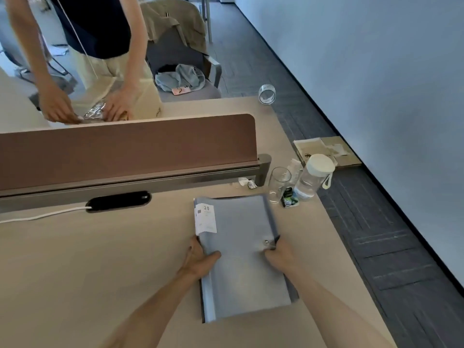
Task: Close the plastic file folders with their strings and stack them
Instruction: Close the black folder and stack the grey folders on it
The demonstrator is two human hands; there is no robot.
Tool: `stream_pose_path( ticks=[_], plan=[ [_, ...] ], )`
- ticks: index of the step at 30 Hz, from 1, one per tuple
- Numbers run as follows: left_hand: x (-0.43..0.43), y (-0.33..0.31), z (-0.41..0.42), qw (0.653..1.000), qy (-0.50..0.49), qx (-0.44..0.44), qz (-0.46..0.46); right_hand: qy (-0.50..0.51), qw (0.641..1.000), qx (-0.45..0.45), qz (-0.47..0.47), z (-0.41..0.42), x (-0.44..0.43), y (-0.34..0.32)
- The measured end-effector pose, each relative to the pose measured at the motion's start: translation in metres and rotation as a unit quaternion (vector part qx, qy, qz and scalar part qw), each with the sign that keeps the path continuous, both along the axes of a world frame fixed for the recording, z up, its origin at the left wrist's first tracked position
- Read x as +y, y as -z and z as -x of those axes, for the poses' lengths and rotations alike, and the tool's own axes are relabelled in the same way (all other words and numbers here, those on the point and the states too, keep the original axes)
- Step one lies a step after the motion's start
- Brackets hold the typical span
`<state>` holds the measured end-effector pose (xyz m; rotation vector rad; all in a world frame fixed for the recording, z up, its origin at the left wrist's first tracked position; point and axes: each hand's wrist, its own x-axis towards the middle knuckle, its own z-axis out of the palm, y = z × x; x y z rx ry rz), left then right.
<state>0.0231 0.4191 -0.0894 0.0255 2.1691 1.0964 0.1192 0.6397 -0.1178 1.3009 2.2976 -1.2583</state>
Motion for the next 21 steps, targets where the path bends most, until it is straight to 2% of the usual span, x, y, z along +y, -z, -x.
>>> stream_pose_path(
  ticks=[2, 5, 17, 21],
  plan=[
    [0.008, 0.005, -0.001, 1.0, -0.021, 0.008, 0.015, -0.018, 1.0, -0.008, 0.008, 0.003, 0.014, 0.009],
    [0.013, 0.004, -0.004, 0.999, -0.029, 0.021, 0.03, -0.041, 0.999, -0.02, -0.005, 0.006, 0.008, -0.015],
    [0.032, -0.004, 0.019, 0.997, -0.033, 0.027, 0.067, -0.064, 0.995, -0.023, -0.079, 0.025, 0.016, -0.015],
    [0.033, -0.005, 0.026, 0.996, -0.035, 0.026, 0.081, -0.058, 0.996, -0.028, -0.063, 0.03, 0.017, -0.014]
  ],
)
